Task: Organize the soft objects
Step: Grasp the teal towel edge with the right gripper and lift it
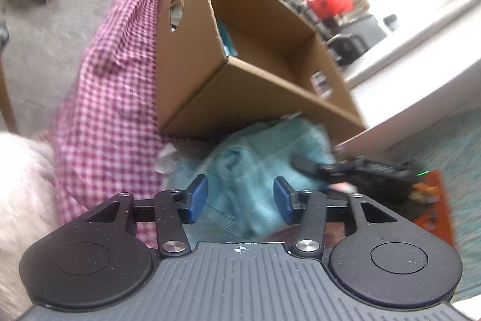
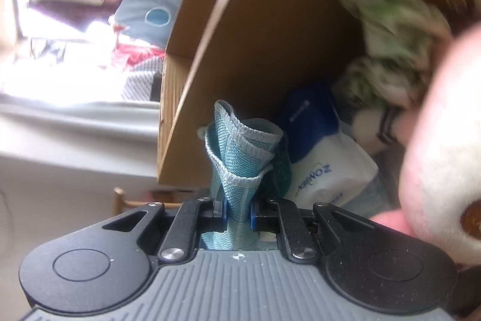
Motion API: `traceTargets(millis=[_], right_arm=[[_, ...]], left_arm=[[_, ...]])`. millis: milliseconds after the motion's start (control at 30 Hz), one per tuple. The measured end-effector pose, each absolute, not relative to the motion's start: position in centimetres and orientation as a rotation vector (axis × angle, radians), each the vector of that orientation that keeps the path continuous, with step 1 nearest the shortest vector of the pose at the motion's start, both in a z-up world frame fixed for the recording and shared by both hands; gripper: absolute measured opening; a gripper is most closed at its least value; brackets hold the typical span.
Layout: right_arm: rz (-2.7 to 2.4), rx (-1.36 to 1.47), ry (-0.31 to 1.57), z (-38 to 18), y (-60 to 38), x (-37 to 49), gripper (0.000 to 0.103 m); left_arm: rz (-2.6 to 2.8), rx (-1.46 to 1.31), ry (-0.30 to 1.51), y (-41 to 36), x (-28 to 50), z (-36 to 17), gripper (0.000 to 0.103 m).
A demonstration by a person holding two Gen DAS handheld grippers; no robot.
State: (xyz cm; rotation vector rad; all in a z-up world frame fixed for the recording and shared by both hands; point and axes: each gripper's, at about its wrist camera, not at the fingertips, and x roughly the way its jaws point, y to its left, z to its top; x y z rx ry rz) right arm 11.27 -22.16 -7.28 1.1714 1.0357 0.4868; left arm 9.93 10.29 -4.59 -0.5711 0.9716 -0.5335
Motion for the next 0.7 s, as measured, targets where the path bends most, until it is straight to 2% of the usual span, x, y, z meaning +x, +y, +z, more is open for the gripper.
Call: traceTargets(millis=[100, 200, 367, 700], right_arm=[[0.478, 1.272, 1.056, -8.6, -22.5, 11.3, 0.014], [0.470, 1.338, 1.071, -9.6, -22.6, 11.4, 0.014], [0.455, 1.388, 1.087, -10.4, -22.7, 11.5, 0.014], [0.436, 1.394, 1.131, -10.5, -22.4, 12.5, 0.014]], left_arm=[[-0.596, -0.685, 0.988, 10.9, 9.7, -4.5, 0.072], [-0.626, -0.684, 0.996, 10.3, 9.3, -4.3, 0.077], [-0.581, -0.522, 0.999, 7.6, 8.2, -3.4, 0.077], [-0.515, 0.096, 0.745, 1.2, 5.1, 0.4, 0.077]])
